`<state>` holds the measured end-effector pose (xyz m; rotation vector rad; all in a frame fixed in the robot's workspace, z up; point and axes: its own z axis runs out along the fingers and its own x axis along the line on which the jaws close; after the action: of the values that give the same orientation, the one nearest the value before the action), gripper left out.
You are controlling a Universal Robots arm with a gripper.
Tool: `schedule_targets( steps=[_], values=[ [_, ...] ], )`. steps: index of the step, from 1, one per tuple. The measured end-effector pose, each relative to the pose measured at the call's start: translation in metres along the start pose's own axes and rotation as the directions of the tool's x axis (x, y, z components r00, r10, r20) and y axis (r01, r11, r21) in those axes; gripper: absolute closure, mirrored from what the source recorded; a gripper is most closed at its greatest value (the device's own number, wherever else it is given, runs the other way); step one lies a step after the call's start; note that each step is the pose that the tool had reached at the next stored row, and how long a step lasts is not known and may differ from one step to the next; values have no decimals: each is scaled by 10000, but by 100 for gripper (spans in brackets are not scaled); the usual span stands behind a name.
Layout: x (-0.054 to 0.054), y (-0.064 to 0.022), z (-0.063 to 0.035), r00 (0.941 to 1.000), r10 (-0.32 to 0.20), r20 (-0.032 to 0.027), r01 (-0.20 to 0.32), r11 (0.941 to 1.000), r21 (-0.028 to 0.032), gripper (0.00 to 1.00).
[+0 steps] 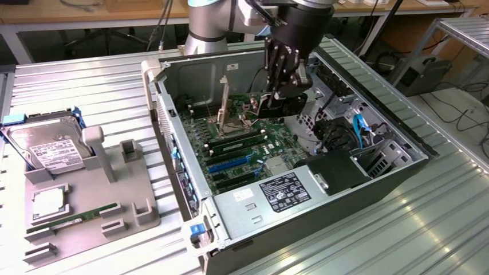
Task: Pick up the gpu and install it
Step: 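Insert the gpu into the slot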
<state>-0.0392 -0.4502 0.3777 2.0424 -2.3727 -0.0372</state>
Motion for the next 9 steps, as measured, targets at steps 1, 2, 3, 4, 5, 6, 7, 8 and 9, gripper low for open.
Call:
schedule_targets(
  steps=[1,2,3,4,5,6,7,8,9],
  values=[
    [0,0,5,9997,-251,-6,251,9997,-2,74],
    [0,0,7,9990,-442,-11,442,9990,-4,74],
    [0,0,13,9957,-930,-23,930,9957,-8,74],
    [3,4,15,9933,-1151,-27,1151,9933,-11,74],
    [8,15,19,9931,-1172,-19,1172,9931,-10,74],
    [22,50,23,9930,-1180,-12,1180,9930,-9,74],
    [36,86,30,9930,-1180,-6,1180,9930,-5,74],
    [48,114,37,9930,-1180,-1,1180,9930,2,74],
    [63,149,48,9930,-1180,5,1180,9930,11,74]
  ],
)
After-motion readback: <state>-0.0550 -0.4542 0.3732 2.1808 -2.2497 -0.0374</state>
